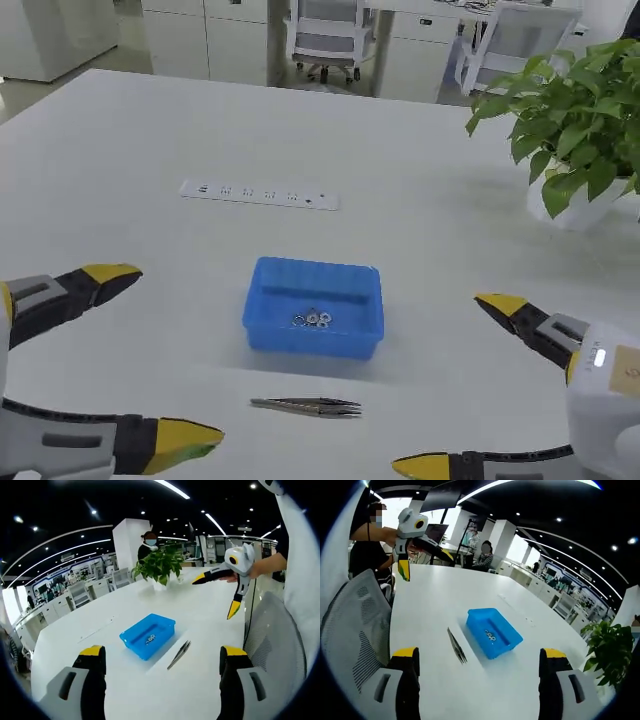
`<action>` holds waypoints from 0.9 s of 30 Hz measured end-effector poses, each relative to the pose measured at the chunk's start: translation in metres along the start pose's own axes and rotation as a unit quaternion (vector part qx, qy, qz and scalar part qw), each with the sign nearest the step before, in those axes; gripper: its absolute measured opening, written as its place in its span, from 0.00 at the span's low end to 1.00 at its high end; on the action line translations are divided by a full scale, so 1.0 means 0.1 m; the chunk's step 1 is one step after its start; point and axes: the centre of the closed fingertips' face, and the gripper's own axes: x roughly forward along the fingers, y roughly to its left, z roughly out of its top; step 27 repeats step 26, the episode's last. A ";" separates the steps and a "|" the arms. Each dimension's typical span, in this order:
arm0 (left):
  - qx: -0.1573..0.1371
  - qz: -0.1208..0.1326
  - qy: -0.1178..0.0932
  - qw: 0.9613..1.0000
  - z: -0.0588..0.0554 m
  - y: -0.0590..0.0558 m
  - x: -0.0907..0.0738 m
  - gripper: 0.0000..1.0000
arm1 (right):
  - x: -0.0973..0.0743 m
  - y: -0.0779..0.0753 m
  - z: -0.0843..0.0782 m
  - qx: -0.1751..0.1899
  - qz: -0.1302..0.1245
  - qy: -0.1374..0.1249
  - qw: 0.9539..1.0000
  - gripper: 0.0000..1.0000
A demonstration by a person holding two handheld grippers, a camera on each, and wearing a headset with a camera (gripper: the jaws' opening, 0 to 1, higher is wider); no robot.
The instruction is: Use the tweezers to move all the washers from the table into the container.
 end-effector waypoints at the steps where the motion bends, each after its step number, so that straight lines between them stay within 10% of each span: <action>1: 0.001 0.000 0.000 1.000 0.00 -0.02 0.00 1.00 | -0.02 0.00 0.01 0.001 -0.001 -0.001 1.000 1.00; 27: -0.002 0.000 0.008 1.000 0.05 -0.16 -0.09 1.00 | -0.20 0.02 0.10 0.025 -0.003 -0.012 1.000 1.00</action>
